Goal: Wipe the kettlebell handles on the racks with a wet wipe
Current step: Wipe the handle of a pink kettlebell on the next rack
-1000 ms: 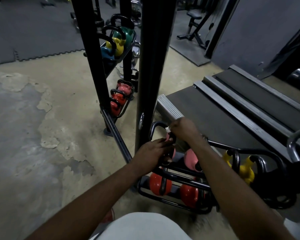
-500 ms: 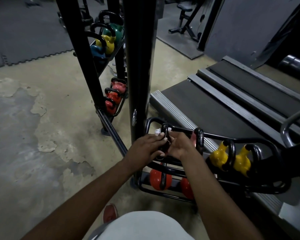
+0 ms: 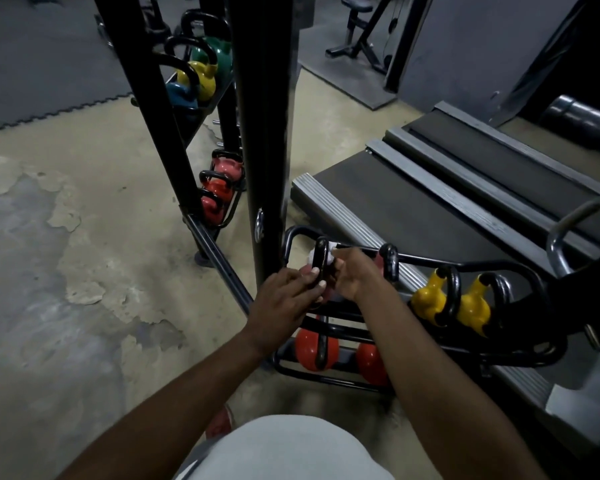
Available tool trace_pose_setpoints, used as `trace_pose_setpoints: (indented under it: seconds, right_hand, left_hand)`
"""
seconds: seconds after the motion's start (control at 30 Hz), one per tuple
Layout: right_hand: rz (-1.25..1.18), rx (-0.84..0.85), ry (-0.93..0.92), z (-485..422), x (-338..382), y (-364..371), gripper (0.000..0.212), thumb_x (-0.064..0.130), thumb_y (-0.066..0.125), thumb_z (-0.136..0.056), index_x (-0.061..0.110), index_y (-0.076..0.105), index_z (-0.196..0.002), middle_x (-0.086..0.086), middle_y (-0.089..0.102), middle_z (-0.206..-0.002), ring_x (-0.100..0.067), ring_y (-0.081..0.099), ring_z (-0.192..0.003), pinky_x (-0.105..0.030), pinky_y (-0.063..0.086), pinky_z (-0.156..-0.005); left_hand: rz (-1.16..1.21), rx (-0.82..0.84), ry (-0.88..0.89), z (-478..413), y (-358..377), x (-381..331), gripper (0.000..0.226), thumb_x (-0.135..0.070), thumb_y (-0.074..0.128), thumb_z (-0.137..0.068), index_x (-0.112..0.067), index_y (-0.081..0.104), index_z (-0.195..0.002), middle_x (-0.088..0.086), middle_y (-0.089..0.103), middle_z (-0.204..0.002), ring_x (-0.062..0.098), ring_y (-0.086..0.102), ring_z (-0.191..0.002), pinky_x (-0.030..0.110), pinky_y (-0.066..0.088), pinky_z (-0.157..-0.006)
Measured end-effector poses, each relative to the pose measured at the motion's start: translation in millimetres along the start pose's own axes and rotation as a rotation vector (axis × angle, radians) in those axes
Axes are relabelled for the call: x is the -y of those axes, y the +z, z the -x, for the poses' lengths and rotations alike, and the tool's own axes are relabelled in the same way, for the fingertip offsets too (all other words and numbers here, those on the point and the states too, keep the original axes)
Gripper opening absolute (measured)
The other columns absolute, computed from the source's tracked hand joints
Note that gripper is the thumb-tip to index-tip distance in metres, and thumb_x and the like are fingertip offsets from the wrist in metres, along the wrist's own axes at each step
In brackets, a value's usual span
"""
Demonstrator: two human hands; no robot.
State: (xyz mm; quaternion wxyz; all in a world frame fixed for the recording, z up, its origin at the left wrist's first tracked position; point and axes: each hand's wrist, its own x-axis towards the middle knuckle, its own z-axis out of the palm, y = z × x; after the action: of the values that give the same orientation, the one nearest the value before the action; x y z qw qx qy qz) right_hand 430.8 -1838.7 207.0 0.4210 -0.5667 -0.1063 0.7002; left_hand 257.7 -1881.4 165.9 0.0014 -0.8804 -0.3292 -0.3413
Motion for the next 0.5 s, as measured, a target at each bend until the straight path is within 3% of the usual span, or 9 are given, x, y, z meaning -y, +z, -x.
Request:
trace_pose_setpoints:
  seconds: [0.1, 0.27, 0.5]
  right_hand:
    - [0.141, 0.142, -0.022, 14.7, -11.9, -7.3, 0.023, 0.012, 0.047, -0.087, 0.006, 0.064, -0.101, -0.015, 0.067, -0.102, -0.026, 0.064, -0.077, -0.034, 0.054, -0.063]
    - [-0.043, 0.071, 0.063, 8.3, 5.1, 5.4, 0.02, 0.013, 0.042, -0.088, 0.012, 0.061, -0.083, -0.01, 0.067, -0.083, -0.025, 0.066, -0.065, -0.032, 0.049, -0.066]
    - [-0.007, 0.128, -0.022, 14.2, -15.5, -1.4, 0.025, 0.016, 0.044, -0.089, 0.01, 0.068, -0.094, -0.009, 0.068, -0.089, -0.023, 0.062, -0.072, -0.029, 0.047, -0.06]
  left_hand:
    - [-0.022, -0.01, -0.011, 2.8, -2.9, -0.1, 0.036, -0.018, 0.08, -0.081, -0.018, 0.072, -0.116, 0.002, 0.066, -0.125, 0.022, 0.056, -0.104, 0.04, 0.051, -0.074]
    - [-0.042, -0.009, -0.015, -1.0, 1.0, -1.4, 0.034, -0.02, 0.079, -0.082, -0.018, 0.072, -0.115, 0.001, 0.067, -0.124, 0.023, 0.056, -0.108, 0.04, 0.05, -0.076]
    - [-0.028, 0.034, -0.056, -0.1, 1.3, -1.4, 0.031, -0.027, 0.074, -0.086, -0.022, 0.071, -0.117, -0.003, 0.066, -0.125, 0.02, 0.055, -0.11, 0.038, 0.048, -0.08]
